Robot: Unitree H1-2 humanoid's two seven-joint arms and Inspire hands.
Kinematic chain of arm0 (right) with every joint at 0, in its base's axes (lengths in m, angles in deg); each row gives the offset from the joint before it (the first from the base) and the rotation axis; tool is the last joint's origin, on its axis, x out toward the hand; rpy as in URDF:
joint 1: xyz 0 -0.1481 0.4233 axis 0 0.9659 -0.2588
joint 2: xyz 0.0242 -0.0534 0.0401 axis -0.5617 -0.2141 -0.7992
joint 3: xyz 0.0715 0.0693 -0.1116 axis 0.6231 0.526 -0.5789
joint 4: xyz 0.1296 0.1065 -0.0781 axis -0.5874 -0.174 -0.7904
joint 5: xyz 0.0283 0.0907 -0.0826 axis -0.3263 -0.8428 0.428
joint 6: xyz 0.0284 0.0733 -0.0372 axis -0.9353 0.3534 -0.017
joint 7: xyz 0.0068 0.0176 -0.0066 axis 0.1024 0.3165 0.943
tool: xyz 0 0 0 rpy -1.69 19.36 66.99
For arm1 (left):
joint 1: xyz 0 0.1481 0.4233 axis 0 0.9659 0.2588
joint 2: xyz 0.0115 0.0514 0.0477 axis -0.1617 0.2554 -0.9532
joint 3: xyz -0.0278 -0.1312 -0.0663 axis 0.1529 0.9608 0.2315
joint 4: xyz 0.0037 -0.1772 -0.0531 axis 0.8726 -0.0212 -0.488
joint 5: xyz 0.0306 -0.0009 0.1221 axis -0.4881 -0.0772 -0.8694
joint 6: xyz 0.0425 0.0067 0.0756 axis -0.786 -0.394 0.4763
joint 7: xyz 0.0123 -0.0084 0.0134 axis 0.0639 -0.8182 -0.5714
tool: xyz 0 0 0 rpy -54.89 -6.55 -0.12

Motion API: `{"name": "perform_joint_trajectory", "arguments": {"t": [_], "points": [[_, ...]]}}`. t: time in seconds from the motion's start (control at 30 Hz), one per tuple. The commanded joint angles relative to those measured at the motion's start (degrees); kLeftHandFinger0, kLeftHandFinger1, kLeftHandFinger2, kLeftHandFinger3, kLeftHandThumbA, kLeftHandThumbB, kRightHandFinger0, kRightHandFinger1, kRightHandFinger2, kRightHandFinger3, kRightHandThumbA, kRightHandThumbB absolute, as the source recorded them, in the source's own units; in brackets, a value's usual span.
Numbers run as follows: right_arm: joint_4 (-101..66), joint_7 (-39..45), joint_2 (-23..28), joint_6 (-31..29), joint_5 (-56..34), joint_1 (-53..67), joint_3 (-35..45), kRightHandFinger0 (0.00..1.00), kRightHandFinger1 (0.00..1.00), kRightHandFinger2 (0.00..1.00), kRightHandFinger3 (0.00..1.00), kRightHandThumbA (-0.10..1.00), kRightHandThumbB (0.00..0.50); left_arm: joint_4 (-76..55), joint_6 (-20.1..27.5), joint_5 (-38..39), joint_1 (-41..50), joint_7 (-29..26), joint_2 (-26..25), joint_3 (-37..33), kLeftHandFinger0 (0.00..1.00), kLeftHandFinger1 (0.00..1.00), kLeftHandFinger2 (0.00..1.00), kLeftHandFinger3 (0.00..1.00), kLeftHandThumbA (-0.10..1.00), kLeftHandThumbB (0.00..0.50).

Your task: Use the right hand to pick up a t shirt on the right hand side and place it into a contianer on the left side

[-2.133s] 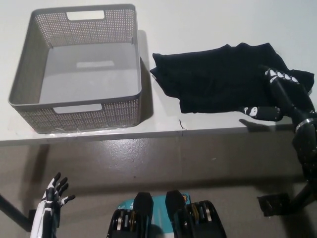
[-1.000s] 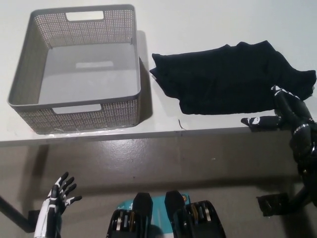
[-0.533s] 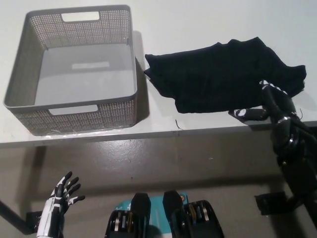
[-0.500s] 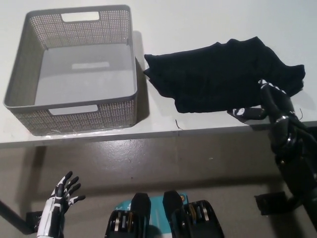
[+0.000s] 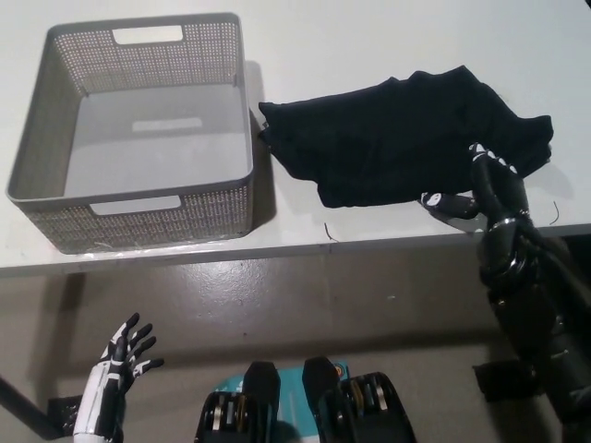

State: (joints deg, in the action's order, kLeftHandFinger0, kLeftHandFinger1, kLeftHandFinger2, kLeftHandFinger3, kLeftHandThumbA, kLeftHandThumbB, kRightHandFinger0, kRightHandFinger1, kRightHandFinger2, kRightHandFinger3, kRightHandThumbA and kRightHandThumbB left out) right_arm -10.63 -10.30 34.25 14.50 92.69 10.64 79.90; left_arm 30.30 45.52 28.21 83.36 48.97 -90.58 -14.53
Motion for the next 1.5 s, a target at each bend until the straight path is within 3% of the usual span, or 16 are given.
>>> {"name": "perform_joint_trajectory", "arguments": {"t": [0.0, 0.03, 0.1, 0.13, 0.2, 0.3, 0.57, 0.67, 0.77, 0.83, 0.87, 0.9, 0.97, 1.17, 1.4, 1.47], "points": [[5.7, -10.87, -4.72, -10.56, -8.41, -0.83, 5.57, 0.05, 0.21, 0.41, 0.38, -0.1, 0.142, -1.33, -0.16, 0.4, -0.71, 0.4, -0.18, 0.05, 0.81, 0.9, 0.91, 0.96, 0.96, 0.412], [7.27, -12.62, -5.29, -11.16, -8.31, -1.45, 6.29, 0.0, 0.19, 0.5, 0.44, -0.1, 0.131, -1.65, -0.77, 0.46, -0.72, 0.44, -0.29, 0.11, 0.81, 0.91, 0.91, 0.96, 0.96, 0.414], [8.48, -14.0, -5.62, -13.33, -8.45, -1.71, 7.16, 0.0, 0.3, 0.69, 0.62, -0.1, 0.136, -1.3, -0.1, 0.32, -0.86, 0.51, -0.41, 0.07, 0.82, 0.91, 0.92, 0.97, 0.96, 0.4], [8.98, -14.22, -5.72, -13.76, -8.64, -1.88, 7.39, 0.0, 0.35, 0.72, 0.68, -0.1, 0.145, -1.66, -0.48, 0.25, -0.78, 0.46, -0.45, 0.08, 0.82, 0.91, 0.93, 0.97, 0.96, 0.396], [8.71, -12.85, -5.83, -13.95, -9.47, -1.65, 7.76, 0.0, 0.36, 0.68, 0.66, -0.1, 0.138, -2.09, -0.93, 0.3, -0.45, 0.35, -0.4, 0.16, 0.82, 0.92, 0.93, 0.98, 0.95, 0.376], [8.01, -11.62, -5.7, -13.74, -10.53, -1.03, 8.04, 0.0, 0.44, 0.75, 0.73, -0.1, 0.144, -2.06, -0.95, 0.36, -0.33, 0.46, -0.49, 0.16, 0.8, 0.91, 0.93, 0.98, 0.95, 0.379], [9.82, -12.03, -6.62, -13.97, -16.2, -1.32, 11.97, 0.0, 0.43, 0.79, 0.72, -0.1, 0.134, -2.11, -0.97, 0.39, 0.27, 0.36, -0.32, 0.19, 0.8, 0.91, 0.92, 0.98, 0.95, 0.362], [9.45, -12.45, -7.26, -14.15, -17.09, -1.15, 13.17, 0.0, 0.45, 0.76, 0.71, -0.1, 0.136, -2.09, -0.88, 0.54, 0.78, 0.51, -0.34, 0.18, 0.8, 0.91, 0.92, 0.98, 0.95, 0.372], [6.07, -10.86, -9.38, -12.25, -24.37, -2.68, 19.46, 0.0, 0.34, 0.63, 0.65, -0.1, 0.124, -1.25, -0.44, 0.8, 0.47, 0.74, -0.56, 0.24, 0.82, 0.91, 0.92, 0.98, 0.96, 0.427], [4.8, -8.52, -10.34, -11.75, -28.78, -3.76, 23.32, 0.0, 0.28, 0.58, 0.62, -0.1, 0.127, -0.82, 0.37, 0.32, 0.31, 0.52, -0.6, 0.22, 0.82, 0.91, 0.92, 0.97, 0.97, 0.429], [1.92, -5.71, -11.62, -11.48, -34.2, -4.54, 26.75, 0.0, 0.18, 0.48, 0.56, -0.1, 0.139, -1.35, -0.35, 1.01, 0.58, 0.67, -0.42, 0.35, 0.82, 0.91, 0.92, 0.97, 0.95, 0.405], [0.76, -4.69, -12.02, -11.16, -35.53, -4.72, 27.63, 0.0, 0.12, 0.46, 0.54, -0.1, 0.143, -1.32, -0.25, 1.01, 0.76, 0.66, -0.36, 0.34, 0.83, 0.92, 0.93, 0.98, 0.95, 0.402], [-2.36, -2.79, -13.02, -9.16, -38.65, -5.28, 29.46, 0.0, 0.09, 0.45, 0.54, -0.1, 0.115, -1.11, 0.08, 1.07, 0.76, 0.63, -0.34, 0.41, 0.82, 0.91, 0.93, 0.98, 0.95, 0.396], [-13.17, -3.28, -16.31, -1.41, -47.34, -8.65, 34.74, 0.0, 0.04, 0.43, 0.55, -0.1, 0.127, -1.04, 0.69, 0.53, 0.65, 0.54, -0.43, 0.26, 0.81, 0.9, 0.94, 1.0, 0.95, 0.402], [-17.31, -4.6, -16.82, 4.92, -52.84, -10.28, 38.84, 0.0, 0.0, 0.42, 0.6, -0.1, 0.055, -1.17, 0.68, 0.81, 1.25, 0.46, -0.23, 0.42, 0.8, 0.91, 0.94, 1.0, 0.94, 0.394], [-17.8, -4.91, -16.94, 6.37, -54.22, -10.14, 39.95, 0.0, 0.02, 0.41, 0.7, -0.1, 0.047, -0.93, 0.91, 0.68, 1.49, 0.49, -0.21, 0.32, 0.8, 0.91, 0.93, 1.0, 0.94, 0.394]]}}
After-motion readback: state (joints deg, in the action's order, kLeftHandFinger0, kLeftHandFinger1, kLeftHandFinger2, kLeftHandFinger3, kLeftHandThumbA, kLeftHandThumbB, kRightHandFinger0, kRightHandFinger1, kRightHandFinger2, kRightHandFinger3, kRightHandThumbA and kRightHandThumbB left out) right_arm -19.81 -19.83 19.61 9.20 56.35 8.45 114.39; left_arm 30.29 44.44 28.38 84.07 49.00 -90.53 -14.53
